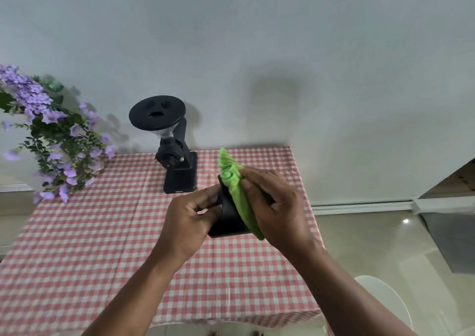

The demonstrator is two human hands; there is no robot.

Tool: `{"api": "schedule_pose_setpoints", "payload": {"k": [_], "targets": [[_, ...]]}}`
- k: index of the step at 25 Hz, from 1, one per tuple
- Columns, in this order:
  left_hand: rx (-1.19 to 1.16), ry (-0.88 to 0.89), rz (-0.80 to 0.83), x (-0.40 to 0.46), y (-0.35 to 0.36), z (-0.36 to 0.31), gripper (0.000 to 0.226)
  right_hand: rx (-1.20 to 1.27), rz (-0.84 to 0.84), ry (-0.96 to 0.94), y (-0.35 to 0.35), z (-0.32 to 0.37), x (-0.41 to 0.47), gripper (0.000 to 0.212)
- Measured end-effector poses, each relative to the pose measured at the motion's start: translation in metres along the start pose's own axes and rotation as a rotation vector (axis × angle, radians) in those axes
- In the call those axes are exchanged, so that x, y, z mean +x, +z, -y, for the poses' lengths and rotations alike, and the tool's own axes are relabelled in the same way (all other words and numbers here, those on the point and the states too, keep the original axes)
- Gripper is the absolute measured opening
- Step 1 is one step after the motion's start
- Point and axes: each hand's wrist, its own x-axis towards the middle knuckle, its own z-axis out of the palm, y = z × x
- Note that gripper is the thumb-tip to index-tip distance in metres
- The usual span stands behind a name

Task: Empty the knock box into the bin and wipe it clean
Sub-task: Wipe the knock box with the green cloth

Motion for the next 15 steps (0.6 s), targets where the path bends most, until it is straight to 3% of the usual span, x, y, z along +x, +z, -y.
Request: {"api": "schedule_pose_setpoints", "payload": {"k": [3, 9, 11, 13, 15], "targets": [[-0.063, -0.024, 0.013, -0.004, -0.002, 0.001, 0.056, 0.080, -0.011, 0.196, -0.006, -0.005, -0.005, 0.024], [0.024, 0.058, 0.041, 0.000, 0.000, -0.006, 0.051, 0.402, -0.033, 0.686, -0.013, -0.007, 0.020, 0.024], [0.018, 0.026, -0.005, 0.004, 0.002, -0.005, 0.048, 0.283, 0.009, 0.589, -0.014, -0.007, 0.013, 0.021], [-0.010, -0.005, -0.047, 0.009, 0.002, -0.003, 0.052, 0.017, 0.062, 0.375, -0.011, -0.005, -0.007, 0.031], [-0.033, -0.009, -0.051, 0.013, 0.000, -0.004, 0.059, -0.101, 0.102, 0.238, -0.007, -0.006, -0.025, 0.040]]}}
